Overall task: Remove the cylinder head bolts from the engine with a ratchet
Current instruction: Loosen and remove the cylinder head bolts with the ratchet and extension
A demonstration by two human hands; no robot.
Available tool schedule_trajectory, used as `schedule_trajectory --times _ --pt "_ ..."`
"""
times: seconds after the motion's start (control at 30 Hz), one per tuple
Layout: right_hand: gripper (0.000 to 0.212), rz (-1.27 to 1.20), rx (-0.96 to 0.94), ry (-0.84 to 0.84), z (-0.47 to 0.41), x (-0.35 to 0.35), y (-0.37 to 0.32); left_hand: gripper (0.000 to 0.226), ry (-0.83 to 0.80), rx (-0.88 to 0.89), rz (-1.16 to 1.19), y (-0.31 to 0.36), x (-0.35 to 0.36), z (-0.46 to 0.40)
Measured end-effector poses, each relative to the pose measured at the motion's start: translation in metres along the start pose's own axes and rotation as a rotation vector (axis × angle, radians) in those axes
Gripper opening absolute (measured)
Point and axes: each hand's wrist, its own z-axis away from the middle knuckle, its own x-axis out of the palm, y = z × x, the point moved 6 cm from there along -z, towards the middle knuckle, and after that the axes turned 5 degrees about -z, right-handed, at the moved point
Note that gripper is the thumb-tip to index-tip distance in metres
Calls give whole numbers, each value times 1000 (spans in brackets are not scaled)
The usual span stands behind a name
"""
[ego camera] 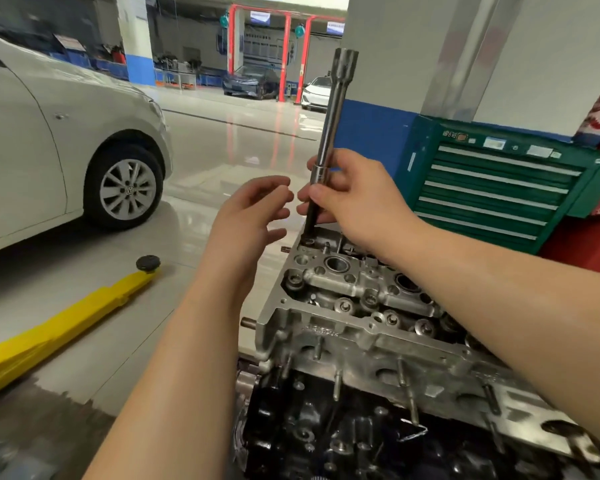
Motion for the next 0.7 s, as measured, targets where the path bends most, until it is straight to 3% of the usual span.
schedule_trajectory --times 0.3,0.5,0.7 --pt "28 21 -112 24 6 1 4 25 -169 60 -77 18 25 7" --pt "32 -20 -124 17 7 -2 6 21 -160 106 -66 38 27 -4" --pt "31 -32 -123 47 6 -2 9 31 -145 200 58 58 29 -11"
